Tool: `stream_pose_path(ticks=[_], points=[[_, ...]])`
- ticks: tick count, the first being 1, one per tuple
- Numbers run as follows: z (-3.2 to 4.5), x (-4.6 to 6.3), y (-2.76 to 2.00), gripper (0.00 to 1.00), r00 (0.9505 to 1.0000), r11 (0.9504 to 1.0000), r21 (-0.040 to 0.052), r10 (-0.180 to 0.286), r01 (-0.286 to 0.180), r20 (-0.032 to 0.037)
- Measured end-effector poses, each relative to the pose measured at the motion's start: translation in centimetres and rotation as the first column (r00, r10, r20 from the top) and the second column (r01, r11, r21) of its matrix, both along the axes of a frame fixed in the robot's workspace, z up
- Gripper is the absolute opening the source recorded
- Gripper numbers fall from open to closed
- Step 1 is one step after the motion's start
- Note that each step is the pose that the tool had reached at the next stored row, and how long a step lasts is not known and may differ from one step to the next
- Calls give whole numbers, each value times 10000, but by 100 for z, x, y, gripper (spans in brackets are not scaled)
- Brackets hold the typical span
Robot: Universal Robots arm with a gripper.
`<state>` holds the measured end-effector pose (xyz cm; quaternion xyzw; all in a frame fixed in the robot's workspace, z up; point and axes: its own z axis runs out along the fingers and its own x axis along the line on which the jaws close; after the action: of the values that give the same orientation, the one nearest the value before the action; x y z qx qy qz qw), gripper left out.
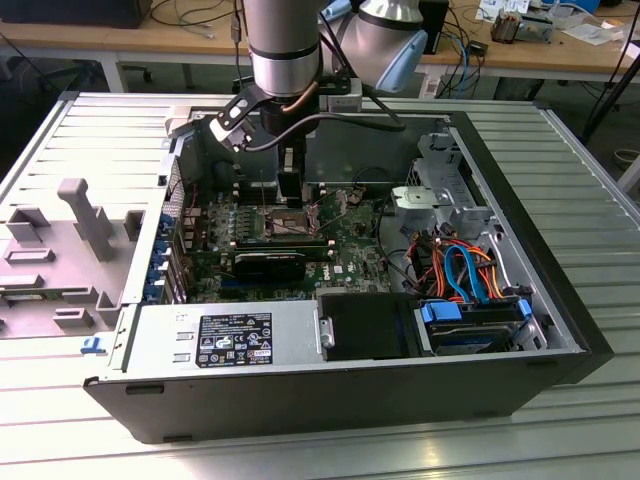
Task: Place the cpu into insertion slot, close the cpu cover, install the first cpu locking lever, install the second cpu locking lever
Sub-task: 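Place the cpu into insertion slot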
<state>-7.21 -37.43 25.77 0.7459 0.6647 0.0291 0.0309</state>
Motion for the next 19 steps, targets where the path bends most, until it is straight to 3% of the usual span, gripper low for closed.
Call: stream_pose_path(ticks=[10, 13, 16, 19], points=[[-8, -35, 12, 55, 10000, 10000, 1, 60, -60, 0], [-17, -36, 13, 55, 9989, 9989, -1, 462, -462, -1], [-28, -37, 15, 55, 9940, 9940, -2, 1090, -1090, -1], [-51, -36, 18, 55, 9932, 9932, 0, 1162, -1162, 0]])
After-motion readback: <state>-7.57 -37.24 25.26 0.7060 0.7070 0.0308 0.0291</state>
